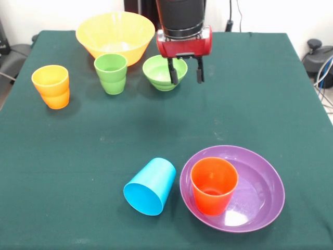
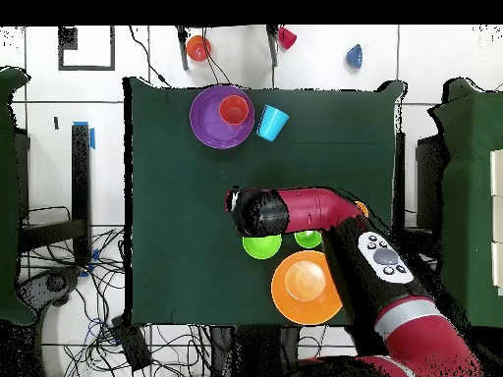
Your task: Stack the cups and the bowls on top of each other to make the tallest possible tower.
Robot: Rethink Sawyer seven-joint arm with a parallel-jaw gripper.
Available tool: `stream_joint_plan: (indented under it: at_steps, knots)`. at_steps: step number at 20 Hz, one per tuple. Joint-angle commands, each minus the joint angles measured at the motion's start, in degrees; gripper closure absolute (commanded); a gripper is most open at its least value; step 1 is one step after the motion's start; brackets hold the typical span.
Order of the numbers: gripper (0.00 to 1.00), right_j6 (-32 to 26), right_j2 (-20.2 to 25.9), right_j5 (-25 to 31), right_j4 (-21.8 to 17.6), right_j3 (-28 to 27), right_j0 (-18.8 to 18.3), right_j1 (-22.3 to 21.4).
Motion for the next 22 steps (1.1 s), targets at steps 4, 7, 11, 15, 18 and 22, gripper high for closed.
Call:
stream_joint_plan:
  at_steps: [4, 7, 11, 15, 18, 22]
  knots:
    - [0.00, -0.55, -1.72, -2.68, -5.43, -4.58, 3.84, 4.05]
    - [0.00, -1.23, -1.08, -2.96, -5.45, -4.29, 2.90, 4.57]
    - [0.00, -4.03, 0.66, 0.55, -4.40, -1.23, 0.91, 1.57]
    - [0.00, -4.04, 1.20, 2.98, -3.08, 4.13, -0.02, -3.95]
    - [0.00, -3.97, 1.51, 4.41, -2.20, 7.99, -0.47, -7.93]
    - [0.00, -5.63, 1.95, 7.88, -1.22, 11.18, -1.51, -11.86]
